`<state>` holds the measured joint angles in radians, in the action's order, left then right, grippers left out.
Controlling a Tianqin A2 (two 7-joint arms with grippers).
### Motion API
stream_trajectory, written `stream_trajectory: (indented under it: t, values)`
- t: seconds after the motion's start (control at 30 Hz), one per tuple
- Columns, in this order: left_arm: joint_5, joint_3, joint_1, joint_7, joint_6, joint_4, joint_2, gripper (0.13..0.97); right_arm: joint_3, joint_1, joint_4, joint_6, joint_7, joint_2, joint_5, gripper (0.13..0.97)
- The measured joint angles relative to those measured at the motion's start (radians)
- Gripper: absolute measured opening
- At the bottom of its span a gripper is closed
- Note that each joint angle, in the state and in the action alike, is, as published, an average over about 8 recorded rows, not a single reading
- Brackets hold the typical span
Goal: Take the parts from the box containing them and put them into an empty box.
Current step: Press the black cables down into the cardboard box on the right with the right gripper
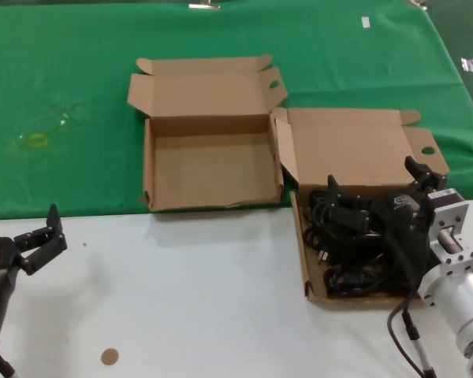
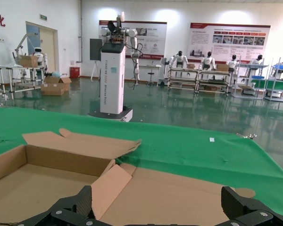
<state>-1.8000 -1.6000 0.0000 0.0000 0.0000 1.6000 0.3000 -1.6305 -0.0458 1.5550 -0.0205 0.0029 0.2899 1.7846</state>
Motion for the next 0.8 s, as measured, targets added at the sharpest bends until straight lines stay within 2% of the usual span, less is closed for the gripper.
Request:
stream_trajectory:
  t: [0.8]
  values:
    - [0.0,0.0,0.0,0.0,0.0,0.0,0.0,0.959,0.0,0.0,0.0,0.0,0.0,0.0,0.0,0.966]
